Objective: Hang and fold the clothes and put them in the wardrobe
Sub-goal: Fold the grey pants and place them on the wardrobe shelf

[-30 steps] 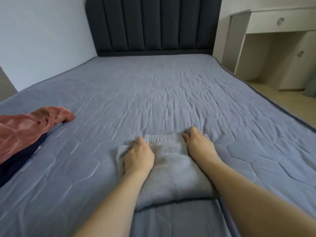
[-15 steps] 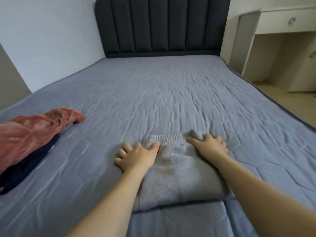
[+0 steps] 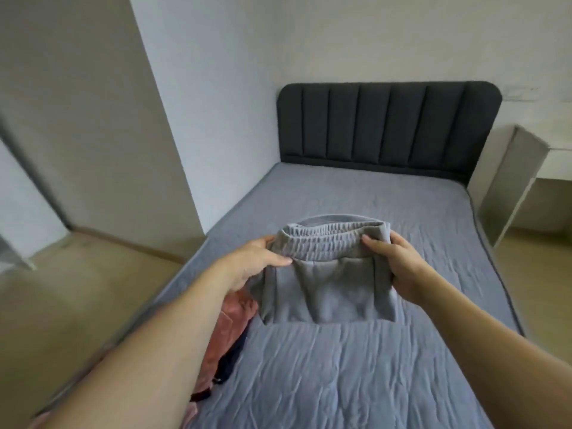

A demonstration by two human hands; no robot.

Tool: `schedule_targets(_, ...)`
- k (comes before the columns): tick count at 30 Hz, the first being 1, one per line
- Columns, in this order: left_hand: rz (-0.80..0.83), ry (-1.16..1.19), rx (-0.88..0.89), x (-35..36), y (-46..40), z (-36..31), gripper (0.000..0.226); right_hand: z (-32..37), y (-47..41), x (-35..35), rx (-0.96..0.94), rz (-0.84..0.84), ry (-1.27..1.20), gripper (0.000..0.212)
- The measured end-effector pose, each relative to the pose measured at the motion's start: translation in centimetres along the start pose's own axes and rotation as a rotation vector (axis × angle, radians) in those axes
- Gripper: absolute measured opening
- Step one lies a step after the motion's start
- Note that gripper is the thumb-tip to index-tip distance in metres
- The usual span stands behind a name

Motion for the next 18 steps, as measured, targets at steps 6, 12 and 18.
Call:
schedule_targets(6, -0.212, 0.006, 0.096, -17.0, 13.9, -19.2, 0.040, 21.4, 7.4, 20.1, -0.138, 0.206, 0.084, 0.034)
schedule_targets(12, -0.482, -0.218, 0.281, -34.6, 26.1, -28.6, 0.044, 31.6, 12.4, 39.8, -0.366, 0.427, 0.052, 0.030)
schedule_targets(18, -0.672, -0.408, 0.308, -50.8, 34.1, -31.2, 0.024, 35.7, 13.9, 57.9, -0.542, 0.497, 0.140, 0.018)
Point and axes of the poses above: each hand's wrist, its own y-axis away from the middle knuckle, its own x-axis out of the palm, z = x × y, the point moved 6 cm from there along -y, towards the middle knuckle, and after that the axes turned 6 degrees about x, right-handed, at the moved point
